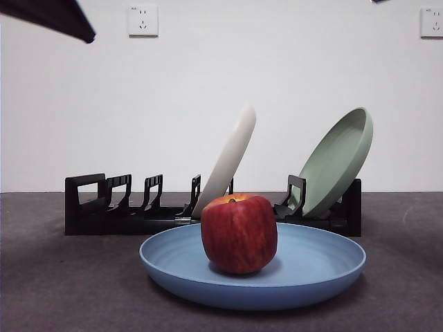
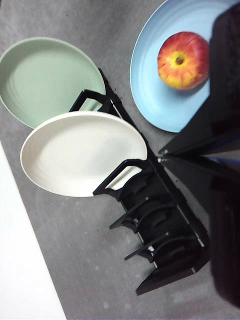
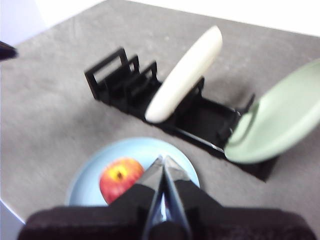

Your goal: Take the blue plate from the plate rack,put the plate on the table,take the apple from the table,put the apple in the plate

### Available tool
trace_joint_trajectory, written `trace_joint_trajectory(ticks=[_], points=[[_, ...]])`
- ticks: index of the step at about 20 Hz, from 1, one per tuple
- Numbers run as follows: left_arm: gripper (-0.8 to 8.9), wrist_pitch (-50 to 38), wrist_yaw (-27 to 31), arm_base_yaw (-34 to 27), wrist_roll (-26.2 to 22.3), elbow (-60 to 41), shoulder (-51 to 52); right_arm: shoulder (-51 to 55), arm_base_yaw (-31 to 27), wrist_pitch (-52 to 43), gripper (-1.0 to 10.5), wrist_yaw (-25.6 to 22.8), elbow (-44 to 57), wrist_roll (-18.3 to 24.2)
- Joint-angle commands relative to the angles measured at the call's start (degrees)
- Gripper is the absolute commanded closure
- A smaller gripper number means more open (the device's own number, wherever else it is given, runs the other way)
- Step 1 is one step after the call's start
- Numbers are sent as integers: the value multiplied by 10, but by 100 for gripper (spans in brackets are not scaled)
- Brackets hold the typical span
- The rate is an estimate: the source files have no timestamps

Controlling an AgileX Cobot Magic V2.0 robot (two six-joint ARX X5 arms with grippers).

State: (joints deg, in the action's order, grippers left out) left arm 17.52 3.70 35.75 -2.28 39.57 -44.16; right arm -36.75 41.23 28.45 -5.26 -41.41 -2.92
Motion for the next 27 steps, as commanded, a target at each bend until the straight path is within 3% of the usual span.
trace_joint_trajectory(ticks=[1,3,14,17,22,27], points=[[822,-19,-22,-2,7,-10,43,1,0,5,958,-26,7,9],[816,-9,-23,-2,8,-10,57,-1,0,6,958,-26,7,-20],[816,-3,-24,1,7,-10,50,0,0,6,958,-26,7,-22],[817,18,-14,-14,-7,-10,93,0,0,6,958,-26,7,-22],[816,51,-41,-156,10,-24,183,0,0,6,958,-26,7,-22],[816,3,-57,-305,12,-155,308,0,0,6,958,-26,7,-22]])
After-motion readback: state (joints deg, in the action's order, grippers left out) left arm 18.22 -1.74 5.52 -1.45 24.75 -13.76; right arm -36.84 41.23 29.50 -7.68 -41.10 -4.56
